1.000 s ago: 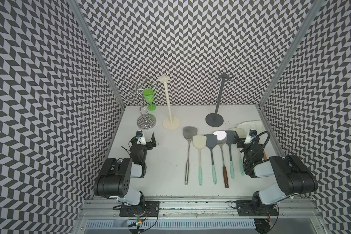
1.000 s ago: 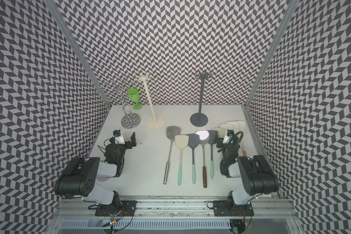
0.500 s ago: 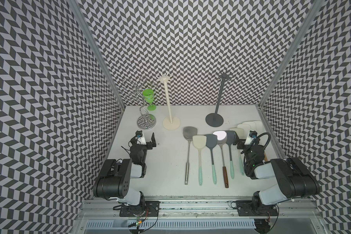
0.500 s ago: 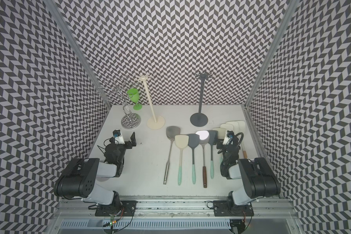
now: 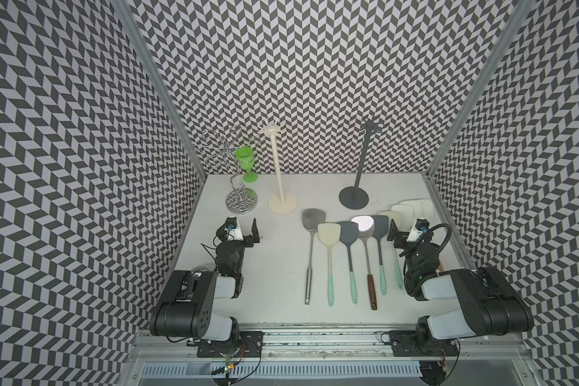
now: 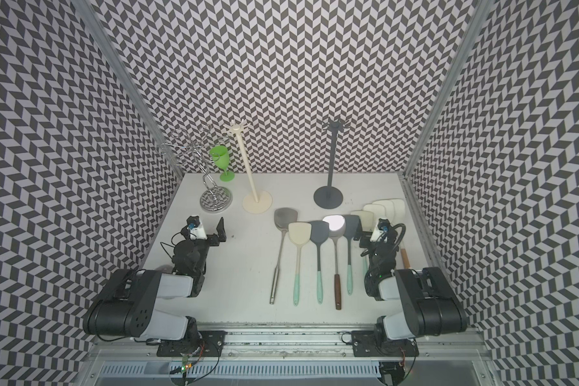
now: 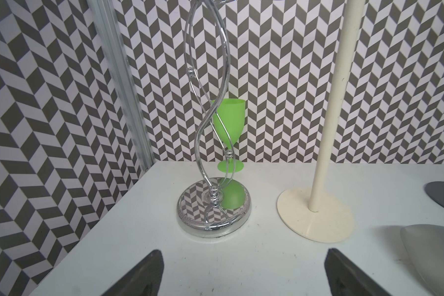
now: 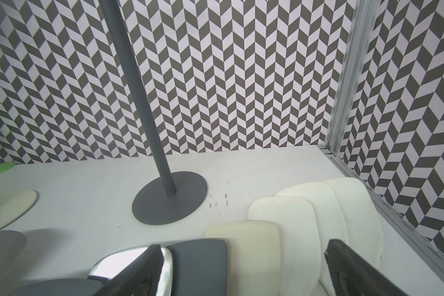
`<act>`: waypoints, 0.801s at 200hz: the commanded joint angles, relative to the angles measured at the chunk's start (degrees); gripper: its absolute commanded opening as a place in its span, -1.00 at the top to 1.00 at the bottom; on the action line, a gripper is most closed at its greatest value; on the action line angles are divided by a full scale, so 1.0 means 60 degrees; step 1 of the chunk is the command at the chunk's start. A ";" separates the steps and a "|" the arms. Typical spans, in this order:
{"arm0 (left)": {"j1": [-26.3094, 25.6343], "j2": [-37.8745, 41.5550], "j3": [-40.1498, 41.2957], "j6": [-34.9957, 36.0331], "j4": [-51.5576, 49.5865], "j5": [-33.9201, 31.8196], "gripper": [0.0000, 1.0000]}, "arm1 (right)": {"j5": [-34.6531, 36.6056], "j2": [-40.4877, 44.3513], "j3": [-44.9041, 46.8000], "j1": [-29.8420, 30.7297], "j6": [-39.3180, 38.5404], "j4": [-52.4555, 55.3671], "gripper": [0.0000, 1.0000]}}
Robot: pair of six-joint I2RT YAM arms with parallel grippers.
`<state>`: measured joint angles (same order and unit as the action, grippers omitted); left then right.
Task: Take the spatula off the kitchen utensil rack
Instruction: Reset both arms
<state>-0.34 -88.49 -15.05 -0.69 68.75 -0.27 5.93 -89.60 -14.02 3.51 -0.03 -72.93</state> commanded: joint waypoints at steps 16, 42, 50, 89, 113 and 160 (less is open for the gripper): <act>-0.0006 -0.0043 -0.0173 0.0124 0.0012 0.0016 -1.00 | -0.0052 -0.0069 0.0052 -0.0043 -0.0148 -0.0663 -0.99; 0.0005 -0.0067 -0.0211 0.0118 -0.0017 0.0016 -1.00 | -0.0063 -0.0082 0.0009 -0.0065 -0.0126 -0.0594 -0.99; 0.0012 -0.0072 -0.0217 0.0115 -0.0039 0.0029 -1.00 | -0.0052 -0.0086 0.0008 -0.0058 -0.0126 -0.0589 -0.99; -0.0015 0.0342 -0.0040 0.0060 0.0013 -0.0188 -1.00 | 0.0152 0.0710 0.0467 0.0084 -0.0300 -0.0440 -0.99; -0.0436 0.1086 0.0565 0.0393 0.0418 -0.0706 -1.00 | 0.0618 0.1202 0.0625 0.0074 -0.0014 -0.0058 -0.99; -0.0371 -0.0140 0.0149 -0.0061 0.0801 -0.1718 -1.00 | 0.0625 0.0094 0.0565 0.0063 -0.0053 -0.1187 -0.99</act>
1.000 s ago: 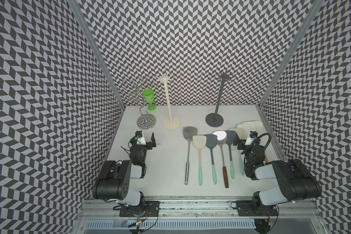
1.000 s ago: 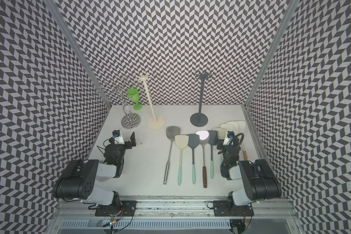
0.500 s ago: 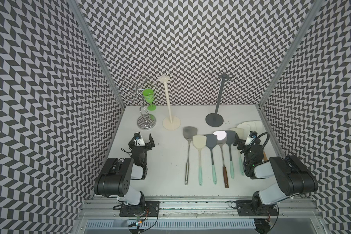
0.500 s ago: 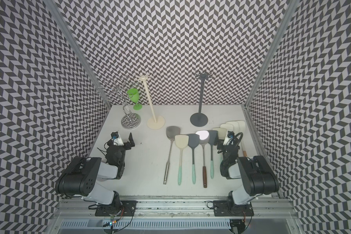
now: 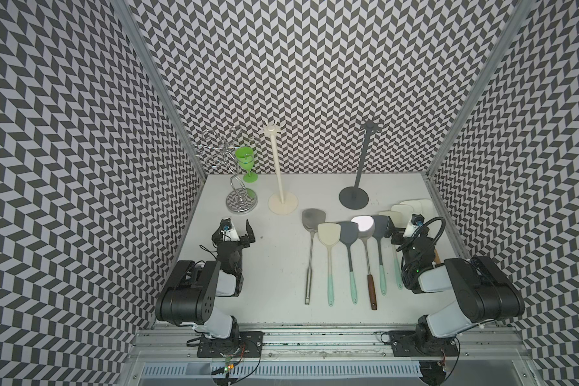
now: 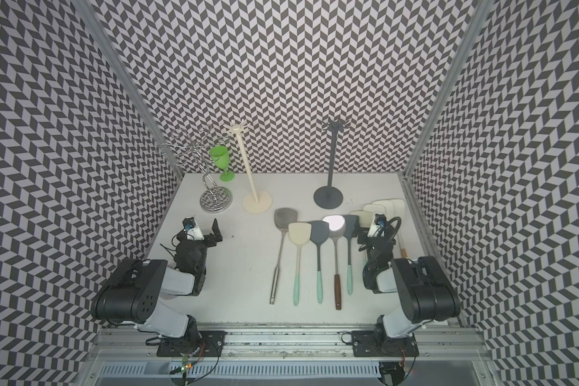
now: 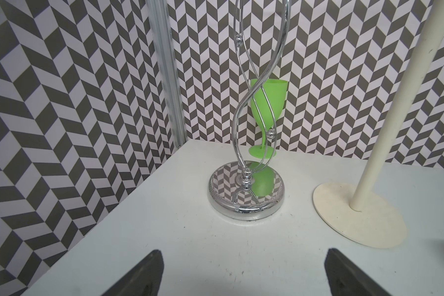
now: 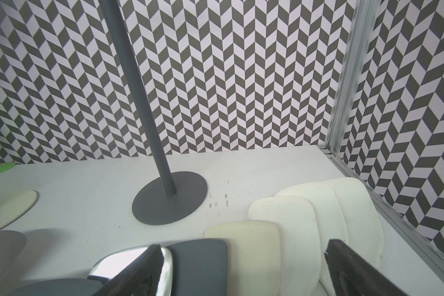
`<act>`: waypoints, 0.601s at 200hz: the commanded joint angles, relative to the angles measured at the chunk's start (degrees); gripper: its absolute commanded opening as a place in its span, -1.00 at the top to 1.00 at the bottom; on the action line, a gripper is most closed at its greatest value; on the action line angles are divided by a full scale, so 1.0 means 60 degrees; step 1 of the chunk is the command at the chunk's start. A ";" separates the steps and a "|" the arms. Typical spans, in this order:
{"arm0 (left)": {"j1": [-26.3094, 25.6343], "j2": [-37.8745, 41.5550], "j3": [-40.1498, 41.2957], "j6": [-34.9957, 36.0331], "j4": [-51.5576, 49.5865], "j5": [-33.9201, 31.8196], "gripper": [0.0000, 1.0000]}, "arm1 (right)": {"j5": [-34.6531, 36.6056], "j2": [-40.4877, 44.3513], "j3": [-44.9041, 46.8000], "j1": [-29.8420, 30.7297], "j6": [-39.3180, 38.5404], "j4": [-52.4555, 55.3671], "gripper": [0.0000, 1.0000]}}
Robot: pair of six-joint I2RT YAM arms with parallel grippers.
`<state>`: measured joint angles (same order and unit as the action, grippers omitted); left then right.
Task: Take the spatula off the kitchen utensil rack
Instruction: Reset both arms
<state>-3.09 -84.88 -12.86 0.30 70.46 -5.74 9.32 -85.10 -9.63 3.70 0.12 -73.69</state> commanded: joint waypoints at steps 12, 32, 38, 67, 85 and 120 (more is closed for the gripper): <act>0.0193 -0.0640 0.0059 -0.0512 0.0809 -0.1139 -1.00 | 0.0086 -0.0860 -0.0128 0.0041 -0.0069 -0.1366 -0.99; 0.0140 -0.0734 -0.0079 -0.0455 0.0714 -0.1242 -1.00 | -0.0186 -0.0669 -0.0840 0.0035 -0.0176 0.0031 -0.99; 0.0124 -0.0708 -0.0081 -0.0447 0.0660 -0.1255 -1.00 | -0.0199 -0.0599 -0.0828 0.0031 -0.0117 0.0117 -0.99; 0.0122 -0.0703 -0.0083 -0.0445 0.0637 -0.1256 -1.00 | -0.0382 -0.0670 -0.0759 0.0030 -0.0207 -0.0159 -0.99; 0.0131 -0.0701 -0.0083 -0.0445 0.0641 -0.1256 -1.00 | -0.0390 -0.0825 -0.0617 0.0030 -0.0225 -0.0702 -0.99; 0.0120 -0.0703 -0.0079 -0.0444 0.0650 -0.1257 -1.00 | -0.0385 -0.0820 -0.0641 0.0032 -0.0225 -0.0613 -0.99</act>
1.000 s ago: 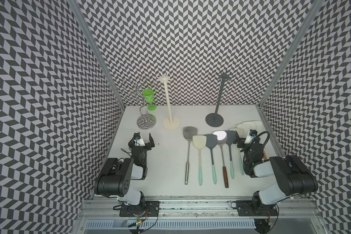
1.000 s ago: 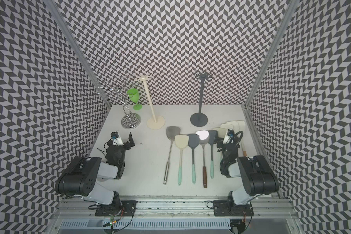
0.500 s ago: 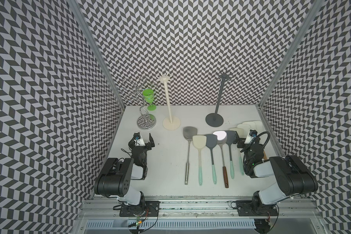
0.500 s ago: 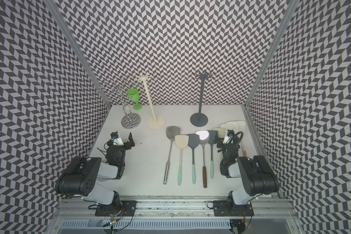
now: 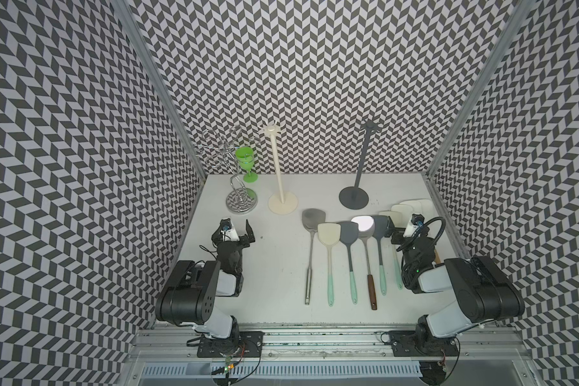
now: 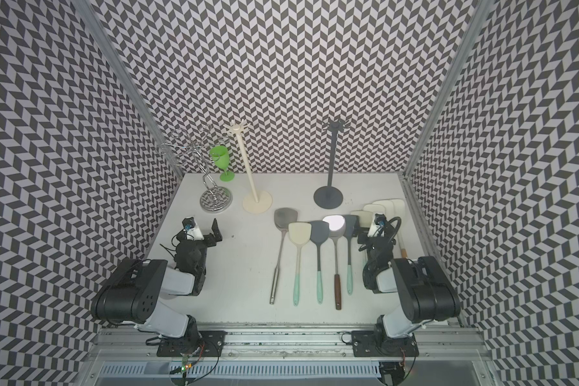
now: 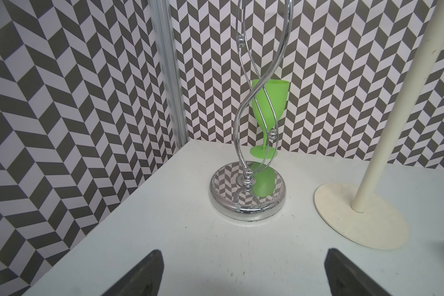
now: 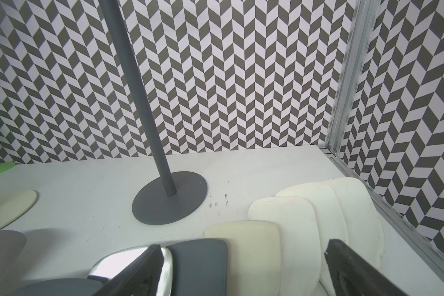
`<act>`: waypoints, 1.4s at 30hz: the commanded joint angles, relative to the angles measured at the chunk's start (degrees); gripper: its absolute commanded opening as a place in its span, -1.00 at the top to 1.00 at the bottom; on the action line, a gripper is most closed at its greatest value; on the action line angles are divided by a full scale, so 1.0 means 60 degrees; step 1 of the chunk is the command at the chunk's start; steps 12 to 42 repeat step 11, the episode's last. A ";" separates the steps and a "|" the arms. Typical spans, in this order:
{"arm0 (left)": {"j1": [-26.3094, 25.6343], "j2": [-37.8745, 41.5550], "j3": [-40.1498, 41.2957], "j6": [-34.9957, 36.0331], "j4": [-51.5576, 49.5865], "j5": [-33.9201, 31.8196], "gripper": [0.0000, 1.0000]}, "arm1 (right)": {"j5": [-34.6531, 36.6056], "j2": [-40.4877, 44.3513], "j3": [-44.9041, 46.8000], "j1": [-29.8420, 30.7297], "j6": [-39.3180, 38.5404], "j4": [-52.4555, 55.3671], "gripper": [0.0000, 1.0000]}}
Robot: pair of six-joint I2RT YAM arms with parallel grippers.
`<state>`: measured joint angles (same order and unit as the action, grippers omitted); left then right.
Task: Take the spatula off the kitchen utensil rack
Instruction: Reset both arms
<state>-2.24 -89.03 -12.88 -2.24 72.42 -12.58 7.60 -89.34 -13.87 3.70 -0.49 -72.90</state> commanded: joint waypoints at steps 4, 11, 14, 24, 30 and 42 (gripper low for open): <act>-0.0022 -0.0011 -0.0079 -0.0032 0.0319 -0.0123 -1.00 | -0.0099 -0.0107 0.0063 0.0030 -0.0123 -0.0732 -0.99; -0.0022 -0.0007 -0.0079 -0.0024 0.0319 -0.0128 -1.00 | -0.0145 -0.0118 0.0040 0.0003 -0.0123 -0.0708 -1.00; -0.0022 -0.0007 -0.0079 -0.0024 0.0319 -0.0128 -1.00 | -0.0145 -0.0118 0.0040 0.0003 -0.0123 -0.0708 -1.00; -0.0022 -0.0007 -0.0079 -0.0024 0.0319 -0.0128 -1.00 | -0.0145 -0.0118 0.0040 0.0003 -0.0123 -0.0708 -1.00; -0.0022 -0.0007 -0.0079 -0.0024 0.0319 -0.0128 -1.00 | -0.0145 -0.0118 0.0040 0.0003 -0.0123 -0.0708 -1.00; -0.0022 -0.0007 -0.0079 -0.0024 0.0319 -0.0128 -1.00 | -0.0145 -0.0118 0.0040 0.0003 -0.0123 -0.0708 -1.00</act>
